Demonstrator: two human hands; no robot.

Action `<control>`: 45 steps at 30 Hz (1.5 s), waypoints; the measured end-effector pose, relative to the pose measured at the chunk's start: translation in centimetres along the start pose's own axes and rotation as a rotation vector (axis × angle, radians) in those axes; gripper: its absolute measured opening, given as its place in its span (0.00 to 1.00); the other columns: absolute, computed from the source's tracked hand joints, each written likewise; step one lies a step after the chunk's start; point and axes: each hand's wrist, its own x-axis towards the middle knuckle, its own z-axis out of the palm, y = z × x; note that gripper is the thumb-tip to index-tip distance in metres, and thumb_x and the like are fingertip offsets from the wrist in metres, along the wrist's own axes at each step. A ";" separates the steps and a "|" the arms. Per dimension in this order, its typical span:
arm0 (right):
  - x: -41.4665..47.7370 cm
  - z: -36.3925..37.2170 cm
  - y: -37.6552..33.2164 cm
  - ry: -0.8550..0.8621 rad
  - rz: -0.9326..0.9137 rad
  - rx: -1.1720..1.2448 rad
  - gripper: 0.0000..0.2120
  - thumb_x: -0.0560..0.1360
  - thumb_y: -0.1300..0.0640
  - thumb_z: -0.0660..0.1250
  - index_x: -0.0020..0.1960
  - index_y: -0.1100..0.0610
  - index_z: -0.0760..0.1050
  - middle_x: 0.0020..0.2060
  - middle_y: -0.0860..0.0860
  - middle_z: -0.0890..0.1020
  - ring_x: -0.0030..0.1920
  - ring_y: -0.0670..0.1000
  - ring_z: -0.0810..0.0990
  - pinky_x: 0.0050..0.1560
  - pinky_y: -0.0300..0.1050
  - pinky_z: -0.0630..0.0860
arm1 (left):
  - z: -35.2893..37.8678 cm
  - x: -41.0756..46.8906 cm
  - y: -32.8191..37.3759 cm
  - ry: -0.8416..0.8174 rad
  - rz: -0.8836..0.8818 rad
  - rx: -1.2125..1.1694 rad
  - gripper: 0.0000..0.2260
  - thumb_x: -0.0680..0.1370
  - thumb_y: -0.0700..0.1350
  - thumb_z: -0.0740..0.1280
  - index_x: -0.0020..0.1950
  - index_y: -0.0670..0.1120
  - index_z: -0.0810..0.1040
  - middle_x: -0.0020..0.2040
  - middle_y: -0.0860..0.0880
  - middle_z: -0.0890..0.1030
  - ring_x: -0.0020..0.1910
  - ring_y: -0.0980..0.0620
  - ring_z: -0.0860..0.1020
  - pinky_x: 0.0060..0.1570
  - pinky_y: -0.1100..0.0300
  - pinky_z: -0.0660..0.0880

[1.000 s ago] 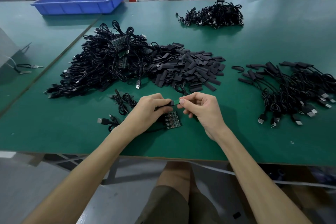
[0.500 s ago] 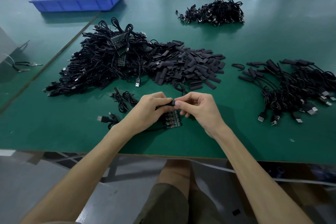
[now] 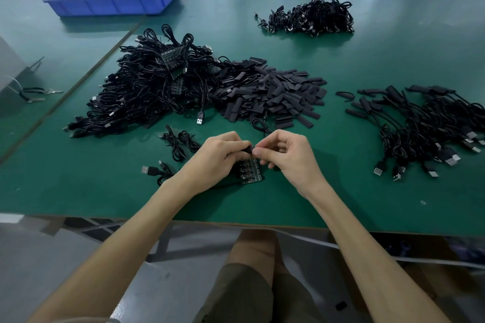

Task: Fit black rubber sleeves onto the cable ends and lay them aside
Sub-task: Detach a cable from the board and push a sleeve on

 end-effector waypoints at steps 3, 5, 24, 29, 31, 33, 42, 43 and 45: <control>0.0 0.0 -0.1 -0.029 0.007 -0.019 0.06 0.72 0.63 0.79 0.44 0.58 0.83 0.34 0.51 0.85 0.33 0.47 0.82 0.35 0.38 0.77 | 0.0 0.0 0.1 -0.023 0.011 0.030 0.09 0.81 0.38 0.69 0.59 0.40 0.84 0.48 0.48 0.79 0.46 0.51 0.78 0.50 0.56 0.75; 0.0 0.0 -0.2 -0.042 0.009 -0.023 0.06 0.72 0.63 0.79 0.43 0.57 0.83 0.34 0.51 0.85 0.33 0.47 0.82 0.34 0.38 0.77 | 0.0 0.0 0.0 -0.033 0.017 0.042 0.09 0.81 0.38 0.69 0.59 0.39 0.83 0.48 0.48 0.79 0.46 0.49 0.78 0.50 0.53 0.76; 0.0 0.1 -0.2 -0.001 -0.020 -0.035 0.04 0.78 0.62 0.73 0.51 0.54 0.81 0.39 0.50 0.85 0.41 0.49 0.85 0.39 0.41 0.79 | 0.0 0.1 0.3 0.043 -0.047 -0.013 0.09 0.80 0.37 0.70 0.59 0.40 0.84 0.46 0.53 0.78 0.43 0.60 0.75 0.48 0.74 0.69; 0.0 0.1 -0.4 -0.007 -0.011 -0.023 0.04 0.77 0.63 0.75 0.49 0.57 0.82 0.37 0.52 0.84 0.38 0.48 0.83 0.39 0.41 0.79 | 0.0 0.1 0.1 0.034 -0.043 -0.008 0.08 0.80 0.37 0.70 0.58 0.40 0.84 0.47 0.50 0.79 0.45 0.55 0.76 0.48 0.73 0.70; 0.0 0.1 -0.4 -0.009 -0.006 -0.016 0.04 0.77 0.63 0.75 0.49 0.58 0.82 0.38 0.52 0.84 0.37 0.47 0.83 0.38 0.40 0.78 | 0.1 0.1 0.1 0.032 -0.032 -0.011 0.08 0.80 0.38 0.70 0.58 0.40 0.85 0.47 0.50 0.80 0.45 0.55 0.77 0.48 0.72 0.70; 0.0 0.1 -0.5 -0.009 -0.005 -0.013 0.04 0.77 0.63 0.75 0.49 0.57 0.82 0.37 0.51 0.84 0.37 0.47 0.82 0.37 0.40 0.78 | 0.1 0.1 0.0 0.035 -0.021 -0.011 0.08 0.79 0.38 0.71 0.58 0.40 0.85 0.47 0.50 0.79 0.45 0.54 0.77 0.48 0.71 0.70; 0.0 0.0 -0.3 -0.018 0.007 -0.022 0.04 0.76 0.62 0.76 0.48 0.55 0.82 0.36 0.48 0.85 0.37 0.47 0.83 0.36 0.40 0.77 | 0.2 0.0 -0.2 0.056 0.021 -0.012 0.09 0.79 0.37 0.71 0.59 0.38 0.84 0.47 0.49 0.79 0.44 0.55 0.76 0.48 0.68 0.72; 0.0 0.0 -0.3 -0.018 0.007 -0.020 0.04 0.76 0.62 0.76 0.48 0.55 0.82 0.36 0.48 0.85 0.37 0.47 0.83 0.37 0.40 0.77 | 0.3 0.0 -0.2 0.055 0.025 -0.013 0.09 0.79 0.37 0.71 0.59 0.39 0.84 0.47 0.49 0.79 0.44 0.55 0.76 0.47 0.68 0.72; 0.1 0.0 -0.3 -0.016 0.002 -0.018 0.04 0.76 0.62 0.76 0.48 0.55 0.82 0.36 0.49 0.85 0.37 0.47 0.83 0.37 0.39 0.77 | 0.3 0.1 -0.2 0.061 0.017 -0.032 0.09 0.79 0.38 0.72 0.59 0.40 0.84 0.46 0.50 0.80 0.44 0.57 0.75 0.47 0.71 0.70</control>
